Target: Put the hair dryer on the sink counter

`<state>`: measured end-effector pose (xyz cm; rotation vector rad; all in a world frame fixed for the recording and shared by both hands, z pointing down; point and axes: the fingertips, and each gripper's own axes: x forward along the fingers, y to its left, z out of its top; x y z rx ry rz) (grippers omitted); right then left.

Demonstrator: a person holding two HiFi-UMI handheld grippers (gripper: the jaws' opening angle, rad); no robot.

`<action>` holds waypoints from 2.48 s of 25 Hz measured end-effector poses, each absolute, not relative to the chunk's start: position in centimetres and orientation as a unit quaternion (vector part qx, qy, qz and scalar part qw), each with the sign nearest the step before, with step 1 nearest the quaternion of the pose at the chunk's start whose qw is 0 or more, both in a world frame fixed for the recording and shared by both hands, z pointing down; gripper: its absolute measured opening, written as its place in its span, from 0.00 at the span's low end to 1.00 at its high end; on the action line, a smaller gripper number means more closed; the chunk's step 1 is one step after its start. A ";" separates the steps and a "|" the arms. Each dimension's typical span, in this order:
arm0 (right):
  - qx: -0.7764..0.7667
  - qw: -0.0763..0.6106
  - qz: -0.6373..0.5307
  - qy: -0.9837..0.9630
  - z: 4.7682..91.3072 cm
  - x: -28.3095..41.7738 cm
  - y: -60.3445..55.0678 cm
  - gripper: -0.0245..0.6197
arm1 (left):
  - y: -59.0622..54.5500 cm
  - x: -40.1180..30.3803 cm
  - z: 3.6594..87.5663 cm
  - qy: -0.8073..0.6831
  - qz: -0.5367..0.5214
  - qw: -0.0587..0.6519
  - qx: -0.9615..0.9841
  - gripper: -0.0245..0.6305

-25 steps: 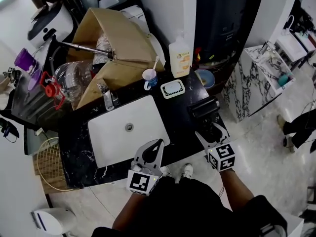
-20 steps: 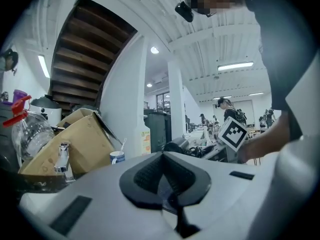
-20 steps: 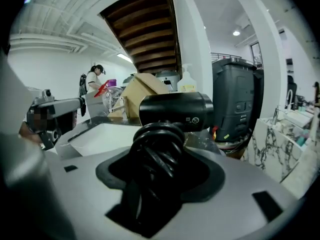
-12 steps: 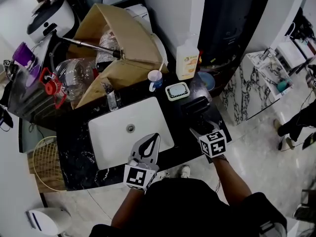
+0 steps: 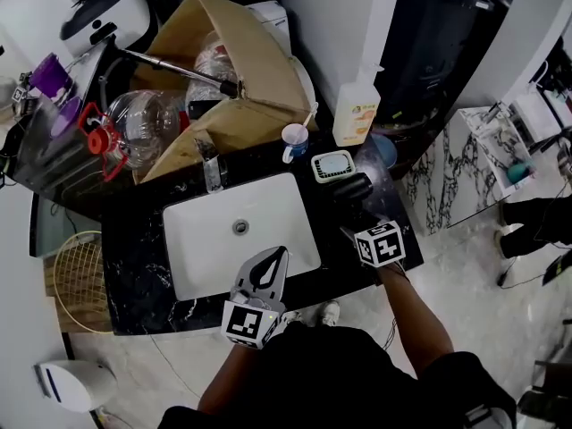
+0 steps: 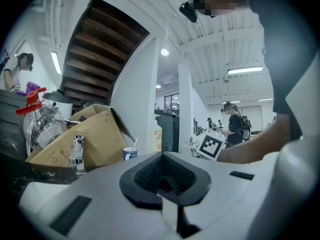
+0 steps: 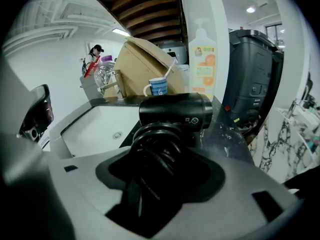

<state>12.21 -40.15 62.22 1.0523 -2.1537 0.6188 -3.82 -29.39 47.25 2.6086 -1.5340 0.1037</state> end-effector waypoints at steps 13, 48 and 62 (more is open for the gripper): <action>0.388 0.356 0.259 -0.810 64.4 11.7 -40.5 0.45 | -29.7 -4.7 47.3 -0.518 0.046 0.067 0.852 0.03; 0.460 0.057 -0.043 -0.885 40.3 11.1 -35.0 0.17 | -30.4 -4.1 44.2 -0.519 0.025 0.029 0.854 0.03; 0.452 0.016 -0.069 -0.889 38.6 10.5 -33.7 0.04 | -30.5 -4.2 42.9 -0.519 0.013 0.010 0.854 0.03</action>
